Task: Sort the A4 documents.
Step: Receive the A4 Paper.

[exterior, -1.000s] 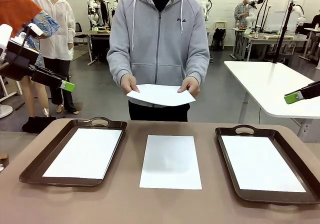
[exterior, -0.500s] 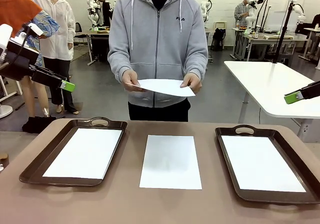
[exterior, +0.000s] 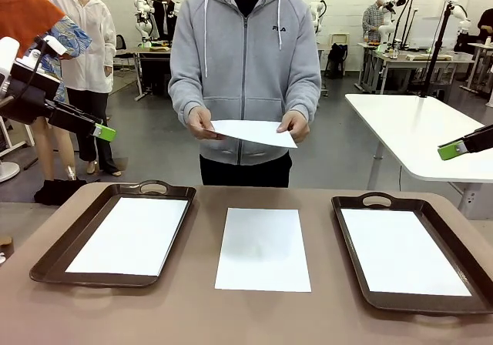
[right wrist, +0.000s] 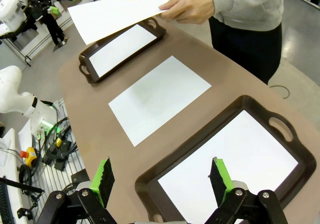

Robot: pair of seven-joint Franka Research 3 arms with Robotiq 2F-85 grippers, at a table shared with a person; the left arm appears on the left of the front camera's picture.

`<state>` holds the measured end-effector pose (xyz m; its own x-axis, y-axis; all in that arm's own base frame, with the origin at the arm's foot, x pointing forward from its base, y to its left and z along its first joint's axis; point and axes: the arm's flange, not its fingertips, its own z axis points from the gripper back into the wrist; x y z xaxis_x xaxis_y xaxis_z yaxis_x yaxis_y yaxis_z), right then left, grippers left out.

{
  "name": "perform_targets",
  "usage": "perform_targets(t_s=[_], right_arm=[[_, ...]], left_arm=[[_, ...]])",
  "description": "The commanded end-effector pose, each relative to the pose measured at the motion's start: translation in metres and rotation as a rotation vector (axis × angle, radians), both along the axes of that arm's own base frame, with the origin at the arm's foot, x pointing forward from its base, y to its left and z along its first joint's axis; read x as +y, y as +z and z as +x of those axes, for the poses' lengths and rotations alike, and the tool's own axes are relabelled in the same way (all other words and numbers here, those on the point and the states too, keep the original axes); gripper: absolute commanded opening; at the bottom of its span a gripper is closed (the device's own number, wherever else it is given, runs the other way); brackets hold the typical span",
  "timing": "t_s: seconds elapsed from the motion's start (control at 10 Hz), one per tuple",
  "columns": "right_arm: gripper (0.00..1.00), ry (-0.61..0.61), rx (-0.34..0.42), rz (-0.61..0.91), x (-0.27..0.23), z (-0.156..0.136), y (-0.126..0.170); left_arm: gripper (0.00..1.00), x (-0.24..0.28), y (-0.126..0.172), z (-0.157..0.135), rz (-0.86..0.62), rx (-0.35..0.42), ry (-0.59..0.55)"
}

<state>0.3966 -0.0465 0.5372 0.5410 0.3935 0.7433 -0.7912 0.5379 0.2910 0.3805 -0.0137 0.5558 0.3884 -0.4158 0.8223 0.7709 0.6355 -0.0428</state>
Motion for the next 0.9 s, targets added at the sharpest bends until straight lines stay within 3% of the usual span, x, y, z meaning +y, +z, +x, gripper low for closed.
perform_targets(t_s=[0.0, 0.8], right_arm=[[1.00, -0.001, -0.001, 0.004, 0.0006, -0.0003, 0.0001], [1.00, -0.001, -0.001, 0.004, 0.0006, -0.0003, 0.0001]], left_arm=[[1.00, -0.0004, 0.0003, -0.0007, -0.012, -0.005, -0.006], [1.00, -0.0004, 0.0003, -0.0007, -0.012, -0.005, -0.006]])
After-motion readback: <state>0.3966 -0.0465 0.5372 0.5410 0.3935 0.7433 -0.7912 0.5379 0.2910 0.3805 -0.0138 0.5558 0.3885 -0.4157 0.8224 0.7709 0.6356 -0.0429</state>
